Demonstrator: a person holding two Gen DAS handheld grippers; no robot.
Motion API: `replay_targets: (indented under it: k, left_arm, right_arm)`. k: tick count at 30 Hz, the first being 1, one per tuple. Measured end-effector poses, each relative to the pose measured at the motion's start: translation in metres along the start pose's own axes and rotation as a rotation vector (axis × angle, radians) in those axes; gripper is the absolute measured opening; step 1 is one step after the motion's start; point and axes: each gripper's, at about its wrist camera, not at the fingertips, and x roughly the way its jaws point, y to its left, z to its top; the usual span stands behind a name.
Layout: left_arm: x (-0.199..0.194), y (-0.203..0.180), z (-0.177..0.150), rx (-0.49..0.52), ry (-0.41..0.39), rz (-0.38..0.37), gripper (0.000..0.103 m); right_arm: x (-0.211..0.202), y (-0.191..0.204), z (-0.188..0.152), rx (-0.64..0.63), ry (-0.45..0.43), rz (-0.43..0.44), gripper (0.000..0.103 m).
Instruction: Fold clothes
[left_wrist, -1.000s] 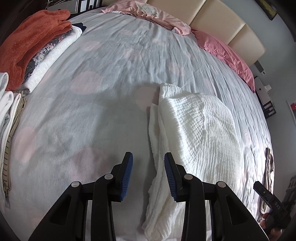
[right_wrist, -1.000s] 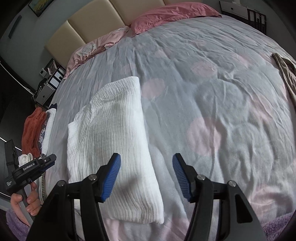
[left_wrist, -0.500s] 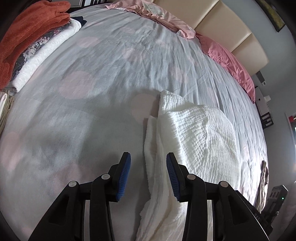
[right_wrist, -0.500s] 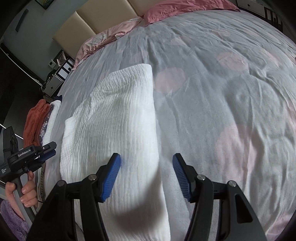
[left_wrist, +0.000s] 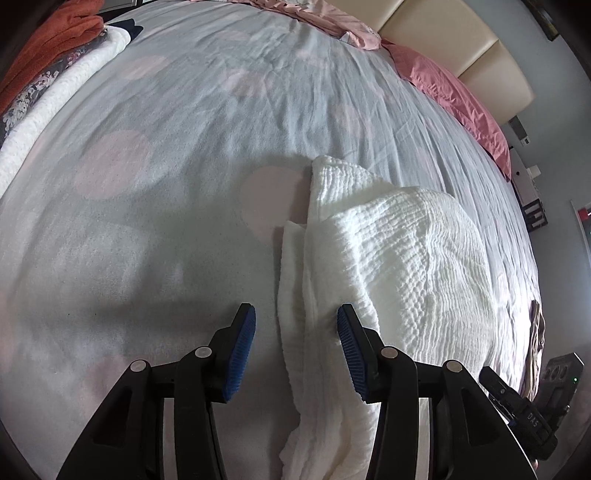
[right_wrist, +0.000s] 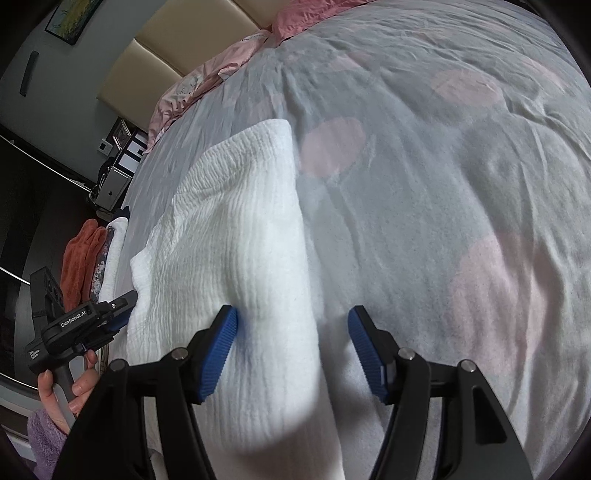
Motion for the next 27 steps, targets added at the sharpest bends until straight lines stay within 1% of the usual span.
replay_targets:
  k: [3,17,20,27]
  left_arm:
    - [0.006,0.005,0.001,-0.023,0.017,-0.010,0.048]
    - [0.007,0.010,0.002,-0.052,0.027,-0.029,0.048]
    - [0.007,0.014,0.004,-0.069,0.037,-0.060,0.049]
    - [0.011,0.030,0.009,-0.165,0.058,-0.166,0.049]
  right_arm:
    - [0.003,0.001,0.000,0.004,0.006,0.005,0.062]
    - [0.009,0.002,0.002,0.021,0.012,0.026,0.064]
    - [0.009,0.002,0.002,0.027,0.012,0.031,0.064]
    - [0.010,0.002,0.002,0.036,0.012,0.036,0.064]
